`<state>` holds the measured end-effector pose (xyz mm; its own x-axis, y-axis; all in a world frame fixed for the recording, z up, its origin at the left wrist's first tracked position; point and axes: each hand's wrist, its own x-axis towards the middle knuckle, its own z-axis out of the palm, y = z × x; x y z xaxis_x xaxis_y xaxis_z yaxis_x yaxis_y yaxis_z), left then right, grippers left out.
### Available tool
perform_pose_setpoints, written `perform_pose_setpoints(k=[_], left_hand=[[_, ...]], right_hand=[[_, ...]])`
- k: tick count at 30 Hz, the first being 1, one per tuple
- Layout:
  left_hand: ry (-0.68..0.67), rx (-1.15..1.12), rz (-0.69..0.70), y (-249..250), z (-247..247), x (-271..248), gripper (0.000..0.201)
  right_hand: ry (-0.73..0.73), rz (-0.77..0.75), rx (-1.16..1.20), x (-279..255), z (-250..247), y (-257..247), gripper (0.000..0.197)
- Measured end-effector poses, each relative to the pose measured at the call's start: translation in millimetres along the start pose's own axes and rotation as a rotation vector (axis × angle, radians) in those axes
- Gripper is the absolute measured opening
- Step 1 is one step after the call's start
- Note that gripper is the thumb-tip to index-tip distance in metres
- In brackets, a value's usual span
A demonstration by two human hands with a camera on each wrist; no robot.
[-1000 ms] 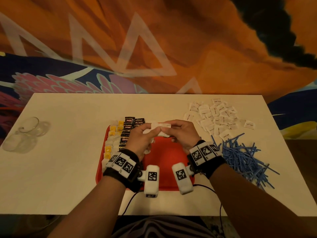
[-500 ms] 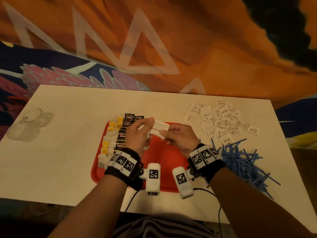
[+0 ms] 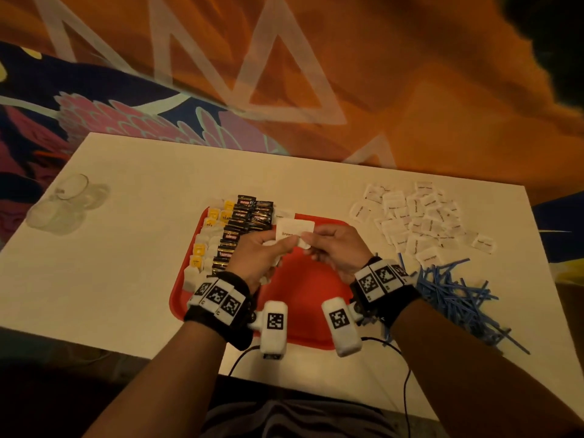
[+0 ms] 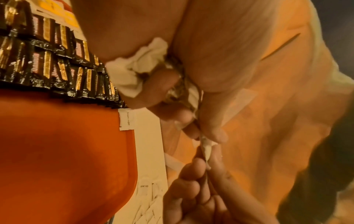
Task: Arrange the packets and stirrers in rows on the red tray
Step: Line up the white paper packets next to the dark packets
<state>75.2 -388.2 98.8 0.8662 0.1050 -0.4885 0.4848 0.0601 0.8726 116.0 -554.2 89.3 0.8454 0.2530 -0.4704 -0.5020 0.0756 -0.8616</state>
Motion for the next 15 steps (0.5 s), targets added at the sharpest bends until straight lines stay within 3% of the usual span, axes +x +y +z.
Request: perform_pose_setpoints(k=[5, 8, 11, 15], left_hand=[[0.146, -0.06, -0.097, -11.9, -20.3, 15.7, 0.014], [0.22, -0.039, -0.13, -16.7, -39.6, 25.5, 0.012], [0.213, 0.046, -0.179, -21.7, -61.2, 29.4, 0.016], [0.182, 0.03, -0.211, -30.0, -90.9, 36.2, 0.014]], right_hand=[[0.069, 0.095, 0.004, 26.2, 8.1, 16.7, 0.003], [0.178, 0.1, -0.141, 53.0, 3.2, 28.8, 0.013], [0.274, 0.147, -0.348, 85.3, -6.8, 41.7, 0.014], [0.356, 0.219, -0.443, 124.1, -16.7, 53.9, 0.017]])
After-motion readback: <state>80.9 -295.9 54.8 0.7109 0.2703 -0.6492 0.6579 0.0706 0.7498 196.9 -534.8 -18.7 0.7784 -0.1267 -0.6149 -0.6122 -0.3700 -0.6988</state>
